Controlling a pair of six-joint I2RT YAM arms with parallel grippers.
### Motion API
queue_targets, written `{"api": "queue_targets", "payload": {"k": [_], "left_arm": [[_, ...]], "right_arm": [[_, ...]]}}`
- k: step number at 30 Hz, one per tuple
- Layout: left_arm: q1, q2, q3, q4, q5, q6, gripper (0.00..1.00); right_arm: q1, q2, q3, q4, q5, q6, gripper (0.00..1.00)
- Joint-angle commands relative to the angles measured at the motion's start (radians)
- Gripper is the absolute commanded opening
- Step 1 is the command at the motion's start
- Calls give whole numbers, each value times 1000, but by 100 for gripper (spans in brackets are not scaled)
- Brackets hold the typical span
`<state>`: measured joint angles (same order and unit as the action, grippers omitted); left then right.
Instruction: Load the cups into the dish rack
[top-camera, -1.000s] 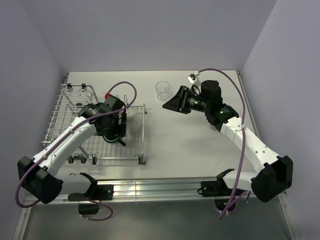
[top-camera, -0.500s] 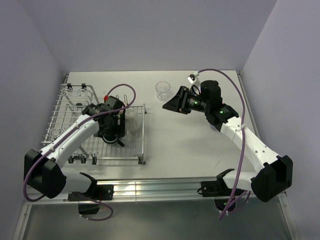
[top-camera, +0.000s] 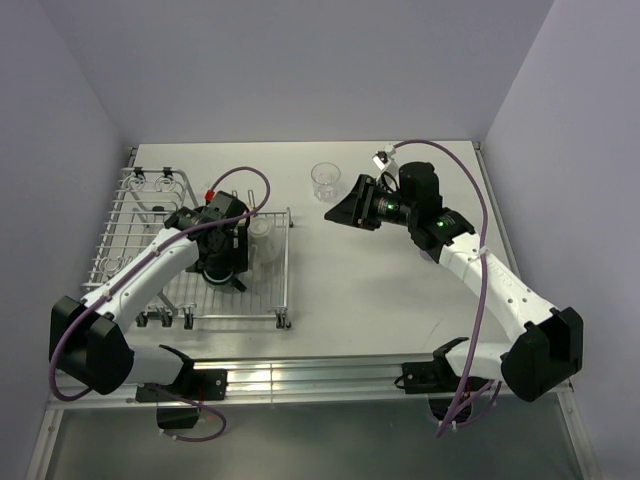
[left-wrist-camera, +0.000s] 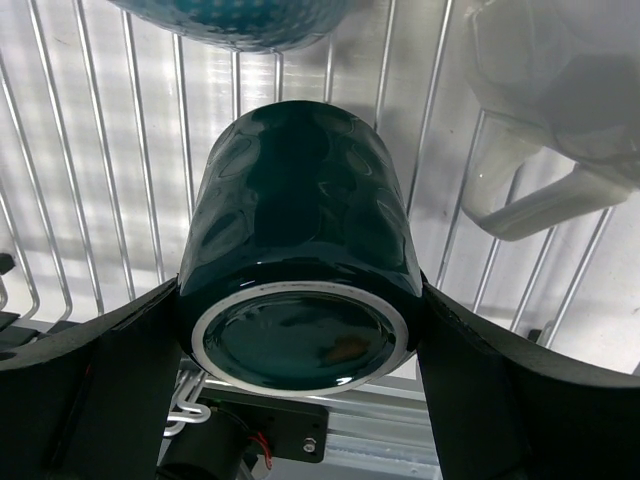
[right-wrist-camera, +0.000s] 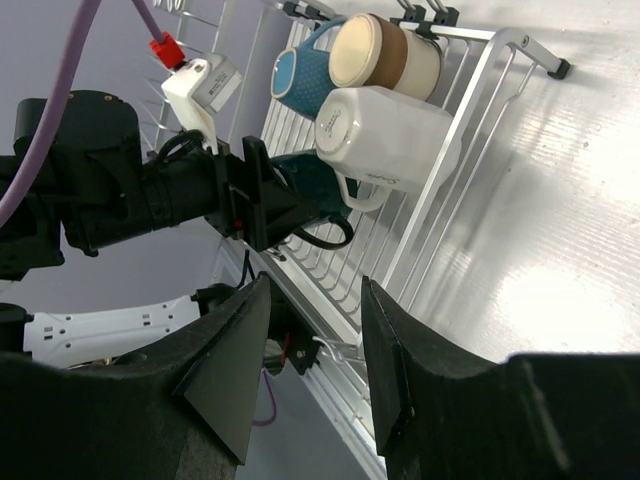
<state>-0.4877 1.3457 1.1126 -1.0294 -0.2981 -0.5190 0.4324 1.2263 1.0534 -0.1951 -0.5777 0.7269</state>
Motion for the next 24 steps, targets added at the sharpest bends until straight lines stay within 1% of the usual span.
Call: {"api": "queue_targets", "payload": {"k": [1,2,4,5,6,7,17,24], "left_arm": [[5,-10,1,23,-52,-21,68],[5,-11,1,23,-52,-21,72],[5,-14,-7,31,-50,-21,75],[5,-16,-10,35,-42,-19,80],[5,-19,-16,37,-42,-21,97],[5,-22,-19,40,-41,-21,99],[3,-56,-11,34,-58,-29,99],[1,-105,29,20,-67,-10,99]], "right_arm": [[6,2,-7,33,-16,-14,49],[8,1,-7,31,-16,-12,49],[6,1,-6,31,-16,-14,49],[8,1,-7,31,-16,-14,49],[8,2,-4,31,-16,-14,49],[8,2,-4,29,-16,-14,49],[14,7,-7,36,-14,-12,49],[26,15,-3,39,-7,-4,49]]}}
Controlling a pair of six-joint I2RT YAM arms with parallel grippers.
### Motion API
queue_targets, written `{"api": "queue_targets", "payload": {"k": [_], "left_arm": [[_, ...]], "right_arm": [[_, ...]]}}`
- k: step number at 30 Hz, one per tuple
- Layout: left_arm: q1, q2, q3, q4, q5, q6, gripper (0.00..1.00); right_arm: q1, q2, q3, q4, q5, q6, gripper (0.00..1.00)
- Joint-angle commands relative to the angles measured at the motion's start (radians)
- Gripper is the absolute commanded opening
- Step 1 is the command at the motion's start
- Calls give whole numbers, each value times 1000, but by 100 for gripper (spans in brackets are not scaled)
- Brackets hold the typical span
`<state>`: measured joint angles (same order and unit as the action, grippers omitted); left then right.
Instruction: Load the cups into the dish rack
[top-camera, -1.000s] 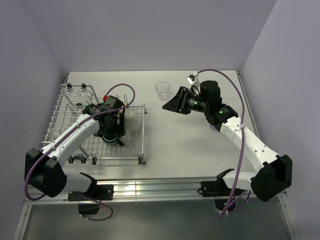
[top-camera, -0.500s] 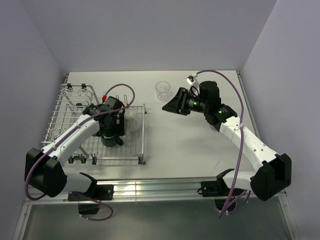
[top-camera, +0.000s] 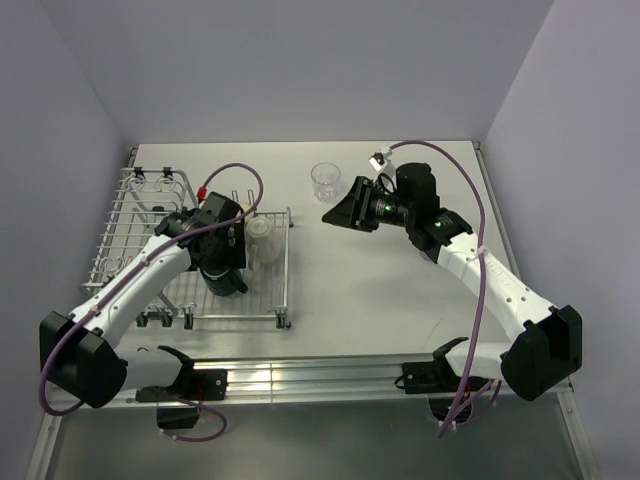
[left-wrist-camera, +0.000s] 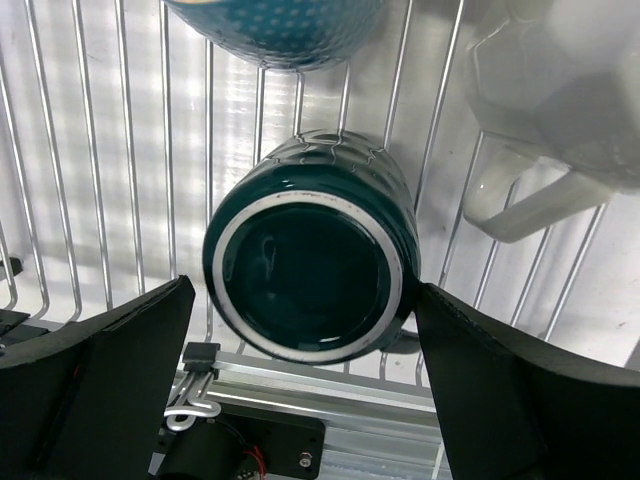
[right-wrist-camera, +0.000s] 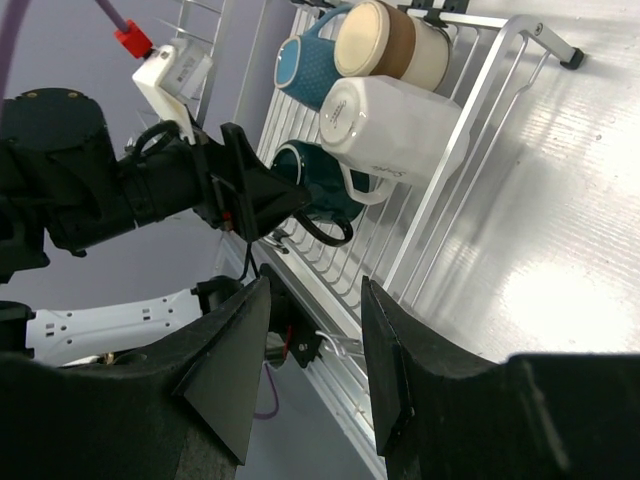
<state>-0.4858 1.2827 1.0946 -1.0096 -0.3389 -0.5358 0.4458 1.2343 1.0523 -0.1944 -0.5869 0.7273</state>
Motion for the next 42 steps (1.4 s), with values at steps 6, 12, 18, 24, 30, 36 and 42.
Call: {"api": "queue_targets", "payload": {"k": [6,12,18,24,30,36,42], "left_arm": [[-16,-69,88,-12,-29,26,99],[-89,-63,117,26,41,40,95],[-200,-19,96,104,115,23,88],[-243,12,28,172,170,7,74],[-243,53,-7,239,212,11,66],[-241,107,-12,204,161,-22,59],[-198,104,-48,201,149,-39,50]], "right_arm": [[25,13,6,35,18,-5,49],[31,11,15,16,35,-12,49],[30,7,21,-7,62,-22,49],[30,2,18,-11,71,-23,48],[30,-2,20,-16,73,-26,48],[28,-9,15,-27,79,-35,48],[28,-9,8,-22,78,-40,48]]}}
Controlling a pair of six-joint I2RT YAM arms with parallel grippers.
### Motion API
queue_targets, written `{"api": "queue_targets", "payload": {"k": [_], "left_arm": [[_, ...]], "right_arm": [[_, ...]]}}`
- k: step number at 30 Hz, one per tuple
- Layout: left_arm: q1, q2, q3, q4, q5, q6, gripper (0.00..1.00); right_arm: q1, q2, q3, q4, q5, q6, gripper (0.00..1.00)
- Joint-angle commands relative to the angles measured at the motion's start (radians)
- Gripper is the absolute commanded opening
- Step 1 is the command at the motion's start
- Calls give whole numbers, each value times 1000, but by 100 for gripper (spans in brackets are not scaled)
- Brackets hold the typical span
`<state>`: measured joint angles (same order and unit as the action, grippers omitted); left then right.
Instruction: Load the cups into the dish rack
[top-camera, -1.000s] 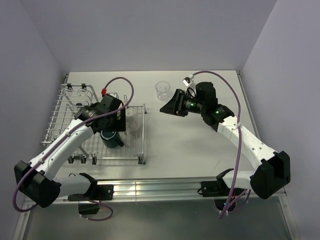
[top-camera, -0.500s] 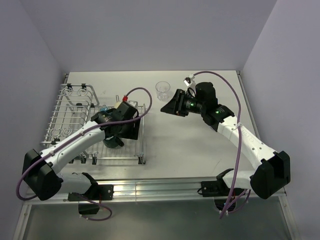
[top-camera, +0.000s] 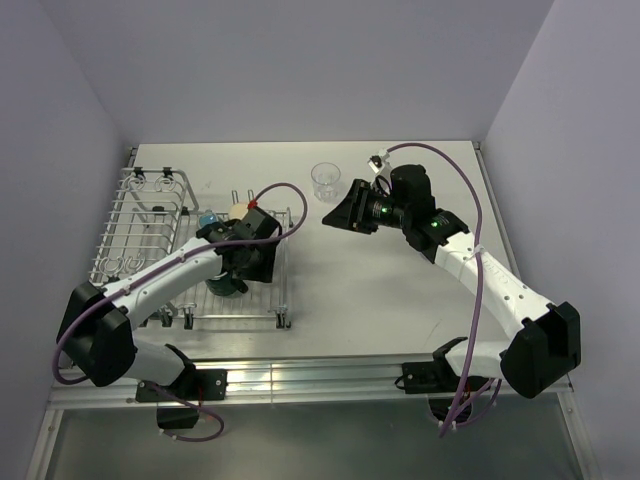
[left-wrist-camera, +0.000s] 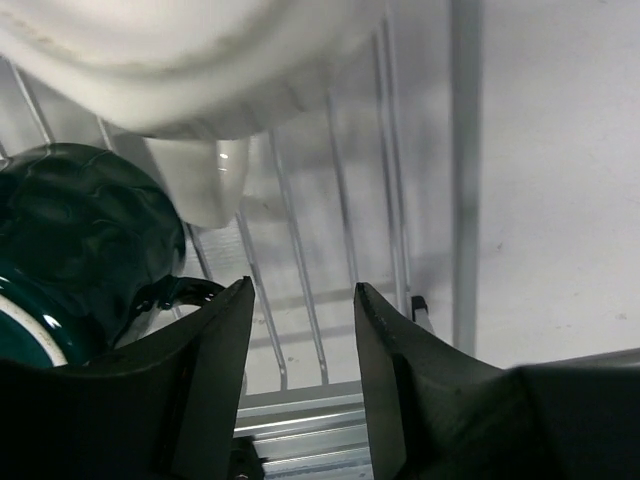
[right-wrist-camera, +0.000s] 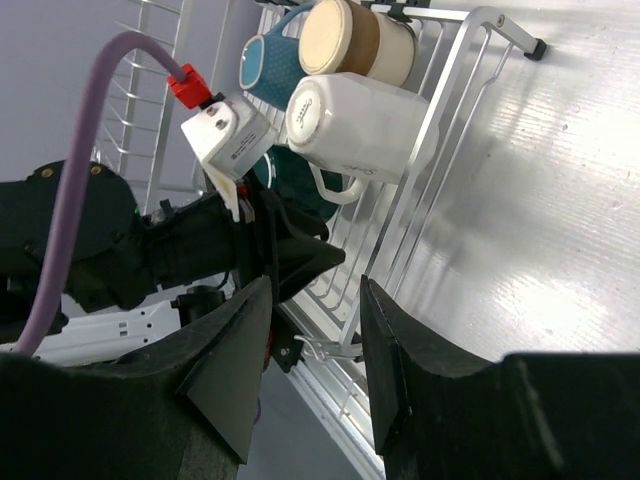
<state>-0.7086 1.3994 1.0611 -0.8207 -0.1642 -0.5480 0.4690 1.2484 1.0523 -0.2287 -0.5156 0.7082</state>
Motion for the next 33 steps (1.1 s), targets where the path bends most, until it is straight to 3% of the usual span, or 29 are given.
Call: {"api": "queue_targets", "payload": {"k": [1,19,33], "left_arm": [[41,-16,-21,14,-26,-29,49],[233,-14,-67,14,-44,-9,40],[279,16,-67,25,-48,6,38]], "right_arm": [[5,-26,5,14,6,-21,48],[5,-24,-5,23,-1,-22,48],[5,-18,-11,25,-1,-24,48]]}}
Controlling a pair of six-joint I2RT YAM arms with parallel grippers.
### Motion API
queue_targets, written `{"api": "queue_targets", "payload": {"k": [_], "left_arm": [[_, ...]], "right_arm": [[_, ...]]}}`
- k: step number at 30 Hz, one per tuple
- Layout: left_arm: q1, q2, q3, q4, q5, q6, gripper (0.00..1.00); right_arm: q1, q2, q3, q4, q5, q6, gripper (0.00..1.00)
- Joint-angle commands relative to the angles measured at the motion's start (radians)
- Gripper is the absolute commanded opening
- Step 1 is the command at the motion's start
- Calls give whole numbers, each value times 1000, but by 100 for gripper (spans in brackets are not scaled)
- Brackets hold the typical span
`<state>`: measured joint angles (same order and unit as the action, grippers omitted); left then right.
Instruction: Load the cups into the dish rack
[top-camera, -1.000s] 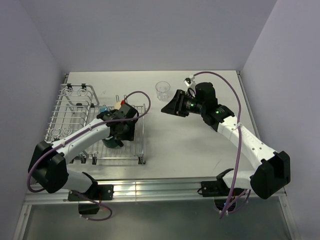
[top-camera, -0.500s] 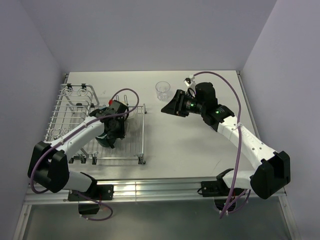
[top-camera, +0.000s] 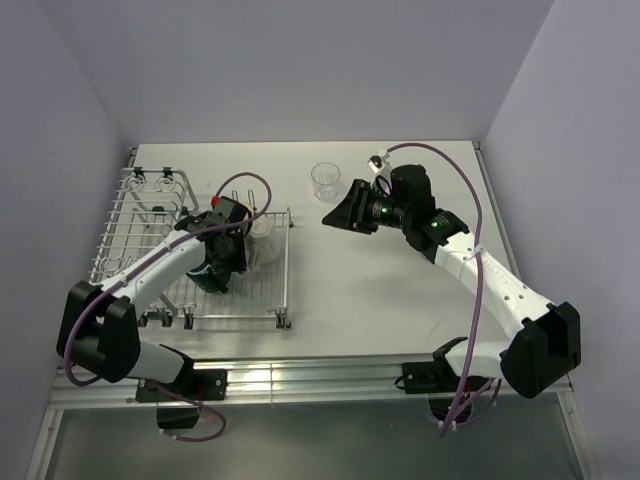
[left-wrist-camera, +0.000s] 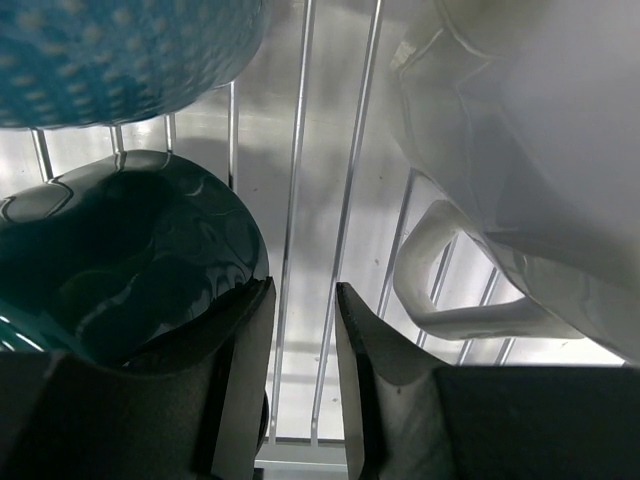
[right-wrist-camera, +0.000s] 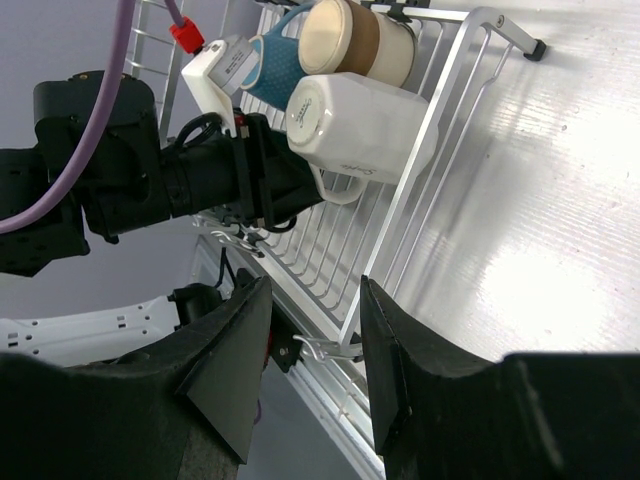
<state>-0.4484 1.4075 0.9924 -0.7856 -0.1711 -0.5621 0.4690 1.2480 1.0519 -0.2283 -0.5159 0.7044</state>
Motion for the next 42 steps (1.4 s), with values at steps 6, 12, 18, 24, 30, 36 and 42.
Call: {"api": "queue_targets", "payload": {"k": [6,12,18,24,30,36,42], "left_arm": [[17,22,-3,0,-33,27,38],[19,62,-20,34,-7,34,42],[17,94,-34,62,2,41,42],[14,82,-38,72,16,42,39],[-35,18,44,11,-1,41,40],[-87,-39,141,-56,-13,36,46],[-93,-77,146,-90,-28,25,47]], "right_arm": [[5,-16,-12,24,-3,-20,48],[5,-15,-13,21,-1,-25,48],[6,-16,-9,15,2,-28,48],[5,-10,-7,17,1,-26,48],[5,-5,2,15,1,-25,48],[5,-9,10,7,4,-25,48],[6,-12,7,10,2,-23,48]]}}
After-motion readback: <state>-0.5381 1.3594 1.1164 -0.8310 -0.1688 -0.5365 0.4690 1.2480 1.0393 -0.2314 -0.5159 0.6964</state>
